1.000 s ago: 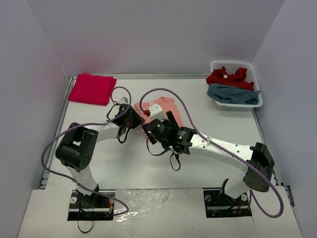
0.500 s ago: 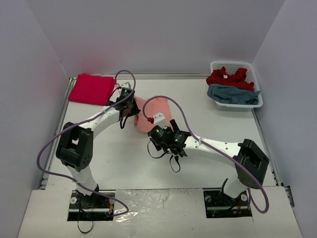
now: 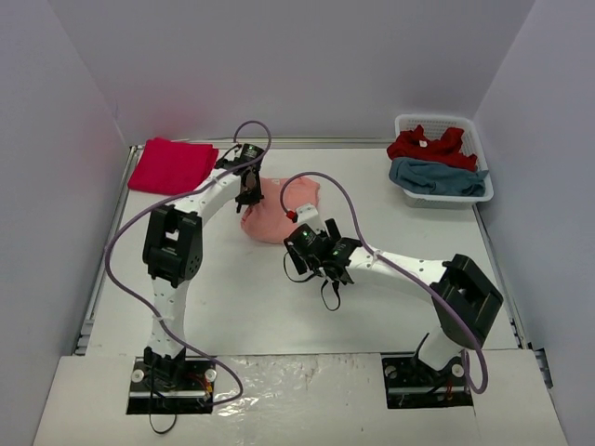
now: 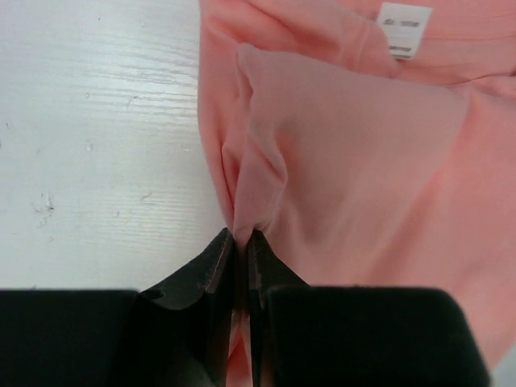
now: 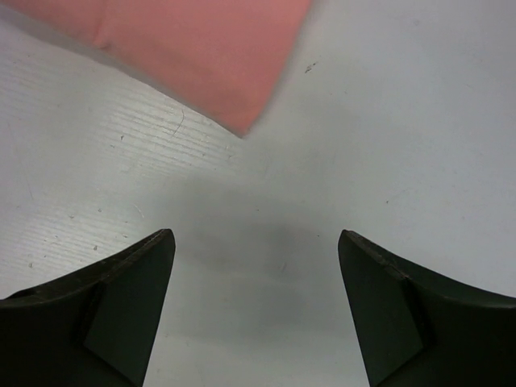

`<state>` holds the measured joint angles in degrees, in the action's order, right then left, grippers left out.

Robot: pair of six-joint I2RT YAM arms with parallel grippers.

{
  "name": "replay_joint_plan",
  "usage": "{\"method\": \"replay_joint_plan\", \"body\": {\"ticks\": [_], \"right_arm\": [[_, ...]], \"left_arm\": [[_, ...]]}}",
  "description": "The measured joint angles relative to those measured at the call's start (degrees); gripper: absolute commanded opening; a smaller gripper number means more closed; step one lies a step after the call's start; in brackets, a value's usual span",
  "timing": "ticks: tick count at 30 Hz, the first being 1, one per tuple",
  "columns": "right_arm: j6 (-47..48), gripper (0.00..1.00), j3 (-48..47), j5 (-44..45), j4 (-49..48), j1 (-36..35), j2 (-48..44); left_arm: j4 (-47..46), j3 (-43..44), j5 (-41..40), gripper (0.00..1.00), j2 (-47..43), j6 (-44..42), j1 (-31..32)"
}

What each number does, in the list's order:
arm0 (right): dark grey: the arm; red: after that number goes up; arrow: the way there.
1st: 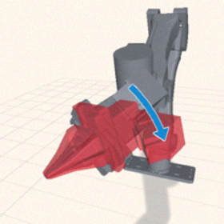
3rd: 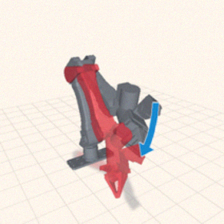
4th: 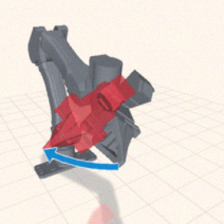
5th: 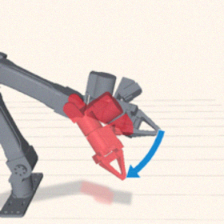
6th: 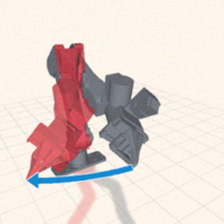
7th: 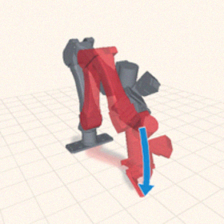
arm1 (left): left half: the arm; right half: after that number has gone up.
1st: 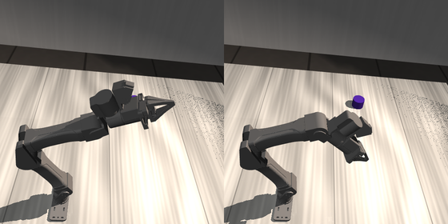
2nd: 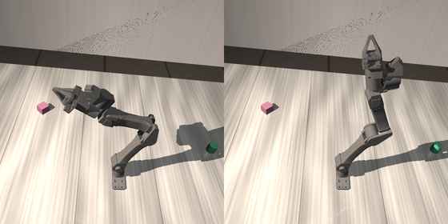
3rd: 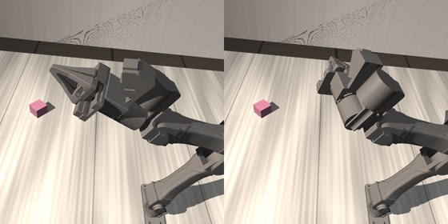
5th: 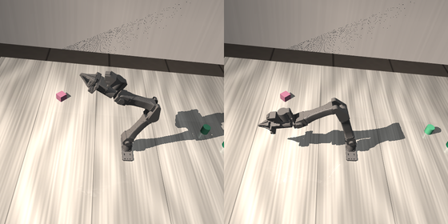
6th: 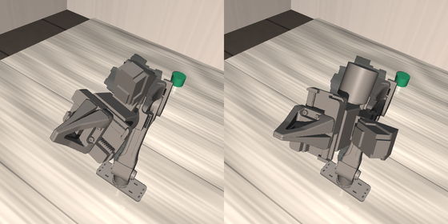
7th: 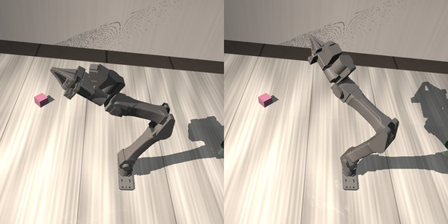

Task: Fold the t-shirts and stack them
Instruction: Put the neatly folded tshirt into the corner of the board with the left arm

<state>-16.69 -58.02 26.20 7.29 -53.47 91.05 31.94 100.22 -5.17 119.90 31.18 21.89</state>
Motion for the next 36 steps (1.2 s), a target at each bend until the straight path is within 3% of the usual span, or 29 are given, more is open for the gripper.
{"method": "replay_joint_plan", "body": {"ticks": [17, 26, 36], "right_arm": [[0.7, 0.79, 0.2, -4.2, -2.2, 2.3, 4.5], [0.7, 0.79, 0.2, -5.2, -2.6, 2.8, 6.9], [1.3, 0.79, 0.2, -6.3, -2.8, 2.9, 9.9]], "left_arm": [[19.6, 31.9, -10.8, 0.03, 16.6, -9.9, -0.2], [21.9, 40.2, -14.3, 0.03, 21.0, -15.5, -0.2], [20.4, 42.5, -16.5, 0.03, 21.1, -20.6, -1.1]]}}
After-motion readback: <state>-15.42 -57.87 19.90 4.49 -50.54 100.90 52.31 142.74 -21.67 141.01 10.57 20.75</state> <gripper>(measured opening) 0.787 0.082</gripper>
